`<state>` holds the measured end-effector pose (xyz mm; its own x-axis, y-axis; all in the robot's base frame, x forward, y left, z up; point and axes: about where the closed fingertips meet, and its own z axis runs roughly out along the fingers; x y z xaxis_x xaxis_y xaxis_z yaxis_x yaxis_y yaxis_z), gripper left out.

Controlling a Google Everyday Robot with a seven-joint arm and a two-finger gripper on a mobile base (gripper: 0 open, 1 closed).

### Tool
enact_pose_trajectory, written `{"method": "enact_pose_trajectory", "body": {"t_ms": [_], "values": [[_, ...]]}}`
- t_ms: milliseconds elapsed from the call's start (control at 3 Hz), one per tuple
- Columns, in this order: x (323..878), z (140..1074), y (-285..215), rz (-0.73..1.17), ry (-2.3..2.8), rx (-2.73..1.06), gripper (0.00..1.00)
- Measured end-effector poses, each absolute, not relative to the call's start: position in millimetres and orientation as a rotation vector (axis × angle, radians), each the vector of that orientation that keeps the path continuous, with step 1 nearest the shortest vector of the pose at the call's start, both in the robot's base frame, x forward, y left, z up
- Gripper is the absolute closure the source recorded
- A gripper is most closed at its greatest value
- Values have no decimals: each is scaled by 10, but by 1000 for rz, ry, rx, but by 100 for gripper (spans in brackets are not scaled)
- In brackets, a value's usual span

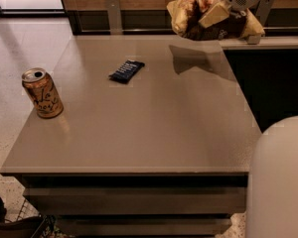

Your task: Move brown chip bag near orange can

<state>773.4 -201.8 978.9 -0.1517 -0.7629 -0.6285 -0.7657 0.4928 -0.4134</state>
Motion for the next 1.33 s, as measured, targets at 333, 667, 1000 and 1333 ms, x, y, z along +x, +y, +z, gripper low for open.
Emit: {"method": "enact_pose_trajectory", "body": {"t_ms": [333,667,1000,1333], "values": [[7013,10777,-2114,-111,1743,-1184,100],[6343,10836,-1677,-90,1636,-1270,100],[6044,10305,-1137,-13,1593,-1466,100],[5755,9808,-387,93,1456,-1763,100]]}}
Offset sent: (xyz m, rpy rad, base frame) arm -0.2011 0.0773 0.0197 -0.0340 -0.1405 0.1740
